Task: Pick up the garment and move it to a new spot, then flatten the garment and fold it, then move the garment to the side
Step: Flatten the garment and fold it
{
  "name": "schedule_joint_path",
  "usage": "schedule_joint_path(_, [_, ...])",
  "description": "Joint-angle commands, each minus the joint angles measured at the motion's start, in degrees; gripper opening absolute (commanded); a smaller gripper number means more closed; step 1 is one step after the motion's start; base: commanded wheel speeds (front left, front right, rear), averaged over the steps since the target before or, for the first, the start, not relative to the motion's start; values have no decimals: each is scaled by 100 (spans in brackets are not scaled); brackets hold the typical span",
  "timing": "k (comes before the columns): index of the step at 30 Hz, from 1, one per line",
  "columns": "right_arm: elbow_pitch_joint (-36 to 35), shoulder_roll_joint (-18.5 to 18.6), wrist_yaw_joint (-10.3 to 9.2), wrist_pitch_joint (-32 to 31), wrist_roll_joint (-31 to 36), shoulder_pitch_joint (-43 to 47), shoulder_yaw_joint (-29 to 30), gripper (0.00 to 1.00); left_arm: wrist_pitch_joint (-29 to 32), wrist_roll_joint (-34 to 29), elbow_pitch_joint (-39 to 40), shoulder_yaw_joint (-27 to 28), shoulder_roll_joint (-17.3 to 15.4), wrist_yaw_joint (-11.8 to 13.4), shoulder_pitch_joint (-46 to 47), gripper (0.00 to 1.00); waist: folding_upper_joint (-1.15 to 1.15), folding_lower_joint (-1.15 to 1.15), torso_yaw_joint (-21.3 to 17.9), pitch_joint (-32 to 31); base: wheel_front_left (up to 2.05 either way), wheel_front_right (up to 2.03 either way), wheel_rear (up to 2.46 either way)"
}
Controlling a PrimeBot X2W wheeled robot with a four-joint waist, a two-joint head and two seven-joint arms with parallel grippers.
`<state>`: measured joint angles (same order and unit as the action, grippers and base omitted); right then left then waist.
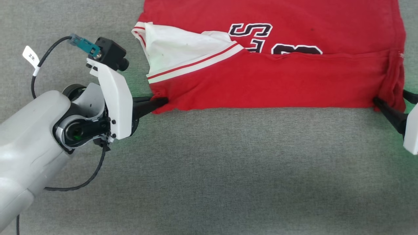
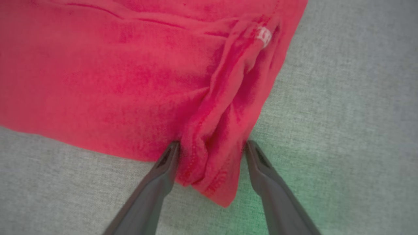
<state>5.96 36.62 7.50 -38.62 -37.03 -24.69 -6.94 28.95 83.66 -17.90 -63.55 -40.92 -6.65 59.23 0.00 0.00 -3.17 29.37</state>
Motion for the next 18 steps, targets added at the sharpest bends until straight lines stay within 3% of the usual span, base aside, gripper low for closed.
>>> schedule_joint_path(1, [114, -72, -3, -85, -1, 50, -45, 100, 23, -88, -65, -133, 125, 6, -140, 0, 0, 0, 27, 23, 0, 0, 0])
schedule_joint_path(2, [187, -96, -3, -172, 15, 70, -50, 80, 4, -91, -70, -125, 141, 7, -136, 0, 0, 0, 44, 37, 0, 0, 0])
schedule_joint_path(4, [309, -124, -3, -328, 21, 145, -80, 16, -43, -104, -82, -121, 162, -3, -137, 0, 0, 0, 66, 50, 0, 0, 0])
schedule_joint_path(5, [329, -131, -4, -386, -1, 178, -119, 0, -76, -91, -89, -109, 169, -15, -140, 0, 0, 0, 77, 54, 0, 0, 0])
schedule_joint_path(9, [314, -121, -18, -223, -32, 181, -46, 0, -179, -70, -68, -72, 171, -53, -186, 0, 0, 0, 103, 19, 0, 0, 0])
schedule_joint_path(18, [-48, 172, -14, -79, -232, 366, -120, 0, -584, 246, 813, 60, -426, -87, -783, 0, 0, 0, 120, -333, 0, 0, 0])
